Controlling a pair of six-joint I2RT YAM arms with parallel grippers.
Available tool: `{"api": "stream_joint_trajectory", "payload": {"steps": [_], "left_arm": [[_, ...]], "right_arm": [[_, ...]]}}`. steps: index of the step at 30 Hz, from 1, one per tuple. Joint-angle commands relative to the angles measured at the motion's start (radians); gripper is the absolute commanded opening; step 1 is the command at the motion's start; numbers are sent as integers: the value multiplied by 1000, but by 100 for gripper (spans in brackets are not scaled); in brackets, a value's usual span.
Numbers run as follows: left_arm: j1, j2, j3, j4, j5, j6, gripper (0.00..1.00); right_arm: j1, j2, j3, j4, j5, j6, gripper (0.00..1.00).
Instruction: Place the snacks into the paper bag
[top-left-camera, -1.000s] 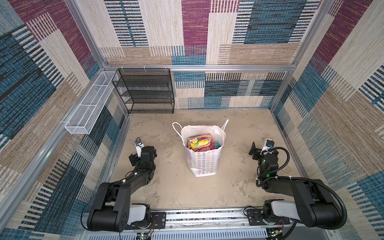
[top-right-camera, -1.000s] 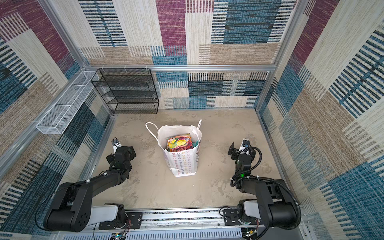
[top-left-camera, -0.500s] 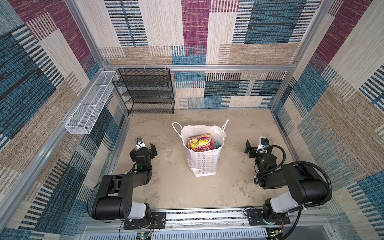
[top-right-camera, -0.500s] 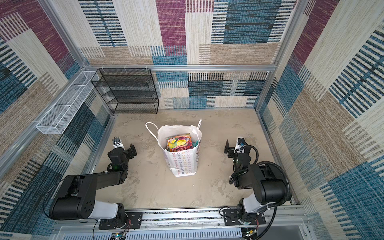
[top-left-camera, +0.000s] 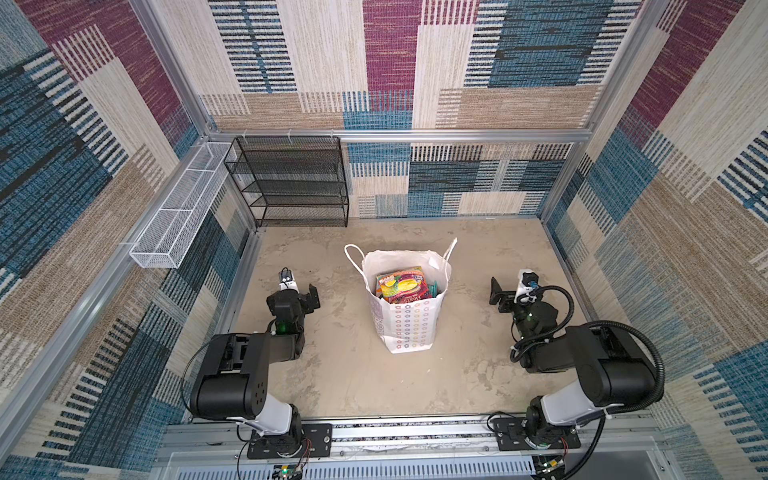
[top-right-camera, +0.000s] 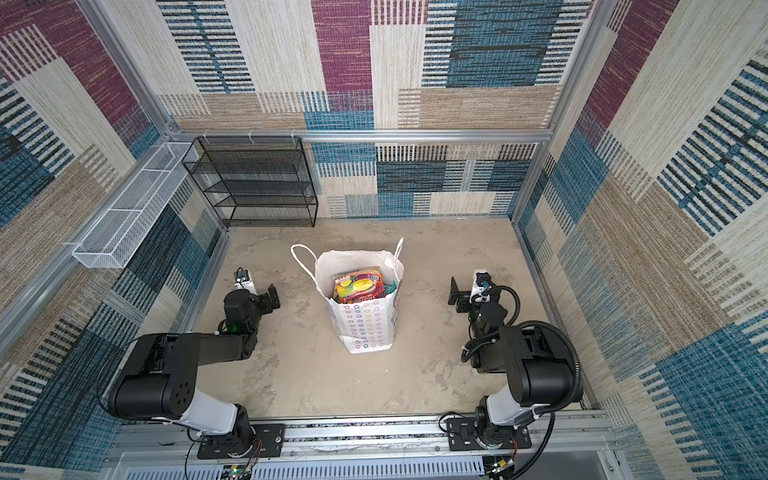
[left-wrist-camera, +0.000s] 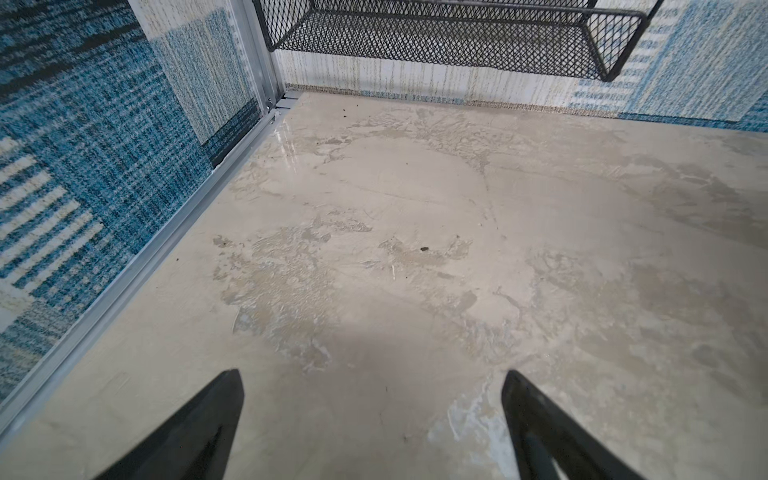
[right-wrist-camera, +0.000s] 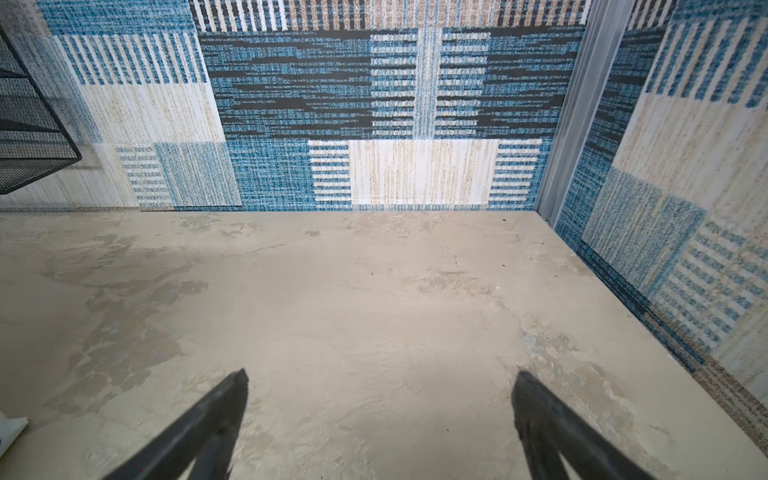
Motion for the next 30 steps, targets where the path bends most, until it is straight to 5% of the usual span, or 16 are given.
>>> {"api": "stream_joint_trajectory", "payload": {"steps": [1, 30], "left_arm": [[-1, 3, -3, 37, 10, 26, 99], [-1, 1, -2, 32, 13, 28, 99]], "right_arm": [[-3, -3, -2, 26, -66, -15, 100], [0, -4, -4, 25, -64, -17, 100]]}}
